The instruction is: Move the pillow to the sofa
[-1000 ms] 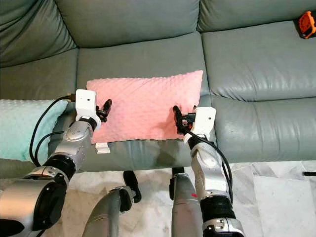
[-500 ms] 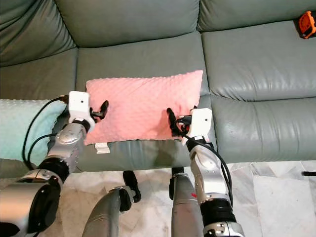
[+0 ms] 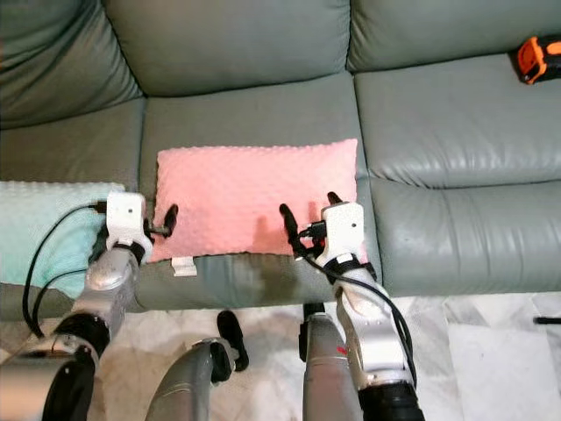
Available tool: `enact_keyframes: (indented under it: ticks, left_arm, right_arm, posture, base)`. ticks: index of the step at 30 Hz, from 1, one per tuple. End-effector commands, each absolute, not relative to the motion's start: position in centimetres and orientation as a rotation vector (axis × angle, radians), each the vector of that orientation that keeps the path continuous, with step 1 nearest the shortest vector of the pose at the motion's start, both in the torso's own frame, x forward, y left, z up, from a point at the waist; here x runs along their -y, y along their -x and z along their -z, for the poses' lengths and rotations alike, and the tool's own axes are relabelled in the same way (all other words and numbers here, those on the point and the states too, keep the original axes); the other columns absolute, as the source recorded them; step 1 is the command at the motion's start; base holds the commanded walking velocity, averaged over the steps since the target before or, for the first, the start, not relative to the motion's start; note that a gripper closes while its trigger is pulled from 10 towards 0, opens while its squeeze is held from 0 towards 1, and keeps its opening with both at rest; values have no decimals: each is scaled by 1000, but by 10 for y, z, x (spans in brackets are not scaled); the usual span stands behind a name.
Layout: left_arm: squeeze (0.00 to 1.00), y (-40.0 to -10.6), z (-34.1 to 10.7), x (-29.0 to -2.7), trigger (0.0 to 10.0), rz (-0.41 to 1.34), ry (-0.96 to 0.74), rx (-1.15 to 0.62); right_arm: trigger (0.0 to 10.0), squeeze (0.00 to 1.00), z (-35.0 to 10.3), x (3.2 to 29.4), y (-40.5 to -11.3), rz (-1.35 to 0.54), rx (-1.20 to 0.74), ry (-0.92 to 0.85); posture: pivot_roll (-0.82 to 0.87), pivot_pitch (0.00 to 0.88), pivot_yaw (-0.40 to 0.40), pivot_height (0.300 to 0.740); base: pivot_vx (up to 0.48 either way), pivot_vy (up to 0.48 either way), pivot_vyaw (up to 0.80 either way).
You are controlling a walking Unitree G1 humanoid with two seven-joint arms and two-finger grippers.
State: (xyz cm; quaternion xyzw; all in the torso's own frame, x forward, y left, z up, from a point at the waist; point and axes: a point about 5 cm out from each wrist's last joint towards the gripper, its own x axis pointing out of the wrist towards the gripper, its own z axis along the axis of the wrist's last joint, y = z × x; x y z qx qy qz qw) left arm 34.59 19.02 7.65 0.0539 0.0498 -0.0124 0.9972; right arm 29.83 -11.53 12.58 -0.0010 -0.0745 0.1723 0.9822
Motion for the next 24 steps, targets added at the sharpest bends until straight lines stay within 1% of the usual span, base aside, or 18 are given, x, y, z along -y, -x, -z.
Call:
enact_keyframes:
  ticks: [1,2,3,4,5,6,7,10,11,14,16,19,24]
  left_arm:
    - [1000,-332,-58,-192,10000,38,-109,-155]
    - [1000,-329,-54,-190,10000,50,-101,-161]
    - [1000,-323,-46,-188,10000,68,-80,-173]
    - [1000,-320,-44,-188,10000,73,-69,-177]
    - [1000,-317,-40,-187,10000,73,-59,-186]
    - [1000,-313,-36,-187,10000,71,-52,-191]
    - [1000,-308,-32,-186,10000,72,-37,-194]
    - [1000,-301,-26,-184,10000,74,-24,-197]
    - [1000,-298,-24,-183,10000,74,-21,-198]
    - [1000,-295,-22,-182,10000,74,-19,-198]
    - [1000,-293,-21,-181,10000,65,-8,-196]
    - [1000,-293,-23,-180,10000,50,-2,-187]
    - [1000,-296,-32,-183,10000,13,-6,-150]
  right_arm:
    - [10000,1000,-116,109,-290,-371,102,-16]
    - [10000,1000,-114,108,-288,-372,96,-26]
    - [10000,1000,-111,104,-283,-375,87,-41]
    - [10000,1000,-110,103,-281,-377,84,-47]
    - [10000,1000,-107,103,-280,-376,75,-49]
    - [10000,1000,-104,102,-278,-374,66,-55]
    - [10000,1000,-101,102,-276,-373,54,-56]
    - [10000,1000,-97,103,-276,-372,37,-54]
    - [10000,1000,-96,104,-278,-375,33,-53]
    - [10000,1000,-96,105,-279,-377,28,-52]
    - [10000,1000,-99,106,-283,-398,31,-52]
    - [10000,1000,-104,107,-287,-417,34,-52]
    - [10000,1000,-113,104,-291,-439,55,-52]
  posture:
    - [-196,224,105,740]
    - [-195,213,103,740]
    - [-191,183,100,740]
    - [-191,183,100,740]
    - [-186,147,99,740]
    - [-186,147,99,740]
    - [-183,116,97,740]
    - [-181,93,94,740]
    - [-180,59,93,740]
    - [-177,52,92,740]
    - [-169,20,86,740]
    - [-159,3,77,740]
    - [-147,2,66,740]
  base:
    - [0,0,0]
    - [0,0,0]
    - [0,0,0]
    - [0,0,0]
    - [0,0,0]
    - [0,0,0]
    - [0,0,0]
    - [0,0,0]
    - [0,0,0]
    - [0,0,0]
    - [0,0,0]
    - [0,0,0]
    - [0,0,0]
